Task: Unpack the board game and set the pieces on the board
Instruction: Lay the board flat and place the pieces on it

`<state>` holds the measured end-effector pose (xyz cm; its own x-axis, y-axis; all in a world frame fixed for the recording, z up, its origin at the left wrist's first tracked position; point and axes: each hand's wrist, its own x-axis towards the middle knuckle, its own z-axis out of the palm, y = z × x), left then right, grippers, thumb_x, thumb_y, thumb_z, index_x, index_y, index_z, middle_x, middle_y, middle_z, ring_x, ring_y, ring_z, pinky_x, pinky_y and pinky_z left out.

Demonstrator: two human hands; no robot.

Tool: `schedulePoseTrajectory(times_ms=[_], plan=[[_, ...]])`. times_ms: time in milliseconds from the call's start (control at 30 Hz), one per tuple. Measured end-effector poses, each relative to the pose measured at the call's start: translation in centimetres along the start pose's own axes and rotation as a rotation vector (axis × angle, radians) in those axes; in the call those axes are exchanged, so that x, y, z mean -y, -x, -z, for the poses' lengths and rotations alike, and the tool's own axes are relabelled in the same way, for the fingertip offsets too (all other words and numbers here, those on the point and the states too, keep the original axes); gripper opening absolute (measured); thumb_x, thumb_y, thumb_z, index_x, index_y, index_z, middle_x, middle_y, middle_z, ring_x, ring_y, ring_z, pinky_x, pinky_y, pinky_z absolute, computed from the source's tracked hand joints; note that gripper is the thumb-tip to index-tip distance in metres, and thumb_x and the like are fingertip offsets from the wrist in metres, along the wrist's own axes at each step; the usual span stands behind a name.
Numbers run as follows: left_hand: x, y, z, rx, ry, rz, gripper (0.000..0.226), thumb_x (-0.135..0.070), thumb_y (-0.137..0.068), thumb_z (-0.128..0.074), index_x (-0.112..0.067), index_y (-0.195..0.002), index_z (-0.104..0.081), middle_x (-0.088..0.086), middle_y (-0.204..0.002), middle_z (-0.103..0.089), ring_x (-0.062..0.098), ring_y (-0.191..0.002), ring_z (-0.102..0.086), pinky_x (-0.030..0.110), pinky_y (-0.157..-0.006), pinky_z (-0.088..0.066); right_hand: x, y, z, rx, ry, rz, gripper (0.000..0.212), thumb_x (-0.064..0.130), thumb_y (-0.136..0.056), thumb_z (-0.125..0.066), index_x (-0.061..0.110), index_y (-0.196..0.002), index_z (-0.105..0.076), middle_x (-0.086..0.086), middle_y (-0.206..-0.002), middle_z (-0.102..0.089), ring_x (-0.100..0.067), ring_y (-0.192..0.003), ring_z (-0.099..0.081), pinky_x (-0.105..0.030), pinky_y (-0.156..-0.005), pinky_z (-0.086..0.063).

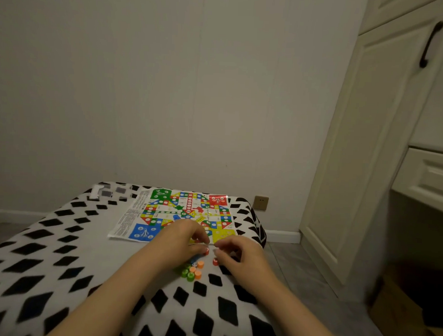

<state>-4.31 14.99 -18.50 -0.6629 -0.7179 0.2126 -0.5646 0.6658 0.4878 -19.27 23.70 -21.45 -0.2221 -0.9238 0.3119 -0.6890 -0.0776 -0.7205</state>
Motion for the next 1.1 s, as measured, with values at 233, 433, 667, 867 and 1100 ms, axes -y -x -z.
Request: schedulePoseTrajectory(times_ms=[233, 433, 667, 867, 1100], plan=[[-0.1, 0.1, -0.5, 0.026, -0.022, -0.010, 0.011, -0.027, -0.084, -0.065, -0.027, -0.095, -0.067, -0.013, -0.096, -0.063, 0.002, -0.089, -0.059, 0.020, -0.082, -0.051, -0.1, 0.9, 0.4, 0.019, 0.002, -0.009, 0.015, 0.029, -0.079, -0.070, 0.029, -0.094, -0.067, 0.014, -0.098, -0.061, 0.000, -0.095, -0.057, -0.019, -0.087, -0.049], [0.0, -0.1, -0.8, 0.022, -0.026, -0.029, 0.008, -0.027, -0.085, -0.064, -0.027, -0.092, -0.065, -0.012, -0.098, -0.062, 0.003, -0.092, -0.058, 0.024, -0.086, -0.052, 0.0, 0.7, 0.3, 0.018, 0.032, -0.001, 0.007, 0.028, -0.079, -0.071, 0.029, -0.086, -0.068, 0.013, -0.095, -0.061, -0.001, -0.092, -0.057, -0.015, -0.084, -0.048], [0.6, -0.6, -0.6, -0.039, 0.040, -0.045, 0.008, -0.026, -0.084, -0.064, -0.033, -0.086, -0.061, -0.015, -0.092, -0.062, 0.001, -0.088, -0.058, 0.022, -0.082, -0.052, -0.2, 0.7, 0.3, -0.040, 0.011, -0.001, 0.009, 0.029, -0.080, -0.070, 0.028, -0.089, -0.068, 0.015, -0.099, -0.060, 0.001, -0.093, -0.055, -0.014, -0.077, -0.046], [0.8, -2.1, -0.6, -0.097, 0.101, -0.050, 0.008, -0.026, -0.084, -0.065, -0.034, -0.085, -0.062, -0.016, -0.090, -0.062, -0.002, -0.085, -0.058, 0.015, -0.073, -0.046, -0.2, -0.6, 0.9, -0.071, -0.078, -0.042, 0.008, 0.024, -0.082, -0.068, 0.027, -0.090, -0.067, 0.016, -0.098, -0.059, 0.000, -0.092, -0.056, -0.013, -0.073, -0.044], [1.6, -5.3, -0.3, -0.165, 0.084, -0.059, 0.006, -0.028, -0.082, -0.067, -0.031, -0.083, -0.062, -0.014, -0.087, -0.064, 0.000, -0.081, -0.060, 0.026, -0.074, -0.054, -1.2, -4.1, 1.3, -0.163, -0.107, -0.031, 0.008, 0.023, -0.082, -0.069, 0.024, -0.090, -0.069, 0.013, -0.095, -0.064, -0.004, -0.091, -0.060, -0.020, -0.073, -0.050]])
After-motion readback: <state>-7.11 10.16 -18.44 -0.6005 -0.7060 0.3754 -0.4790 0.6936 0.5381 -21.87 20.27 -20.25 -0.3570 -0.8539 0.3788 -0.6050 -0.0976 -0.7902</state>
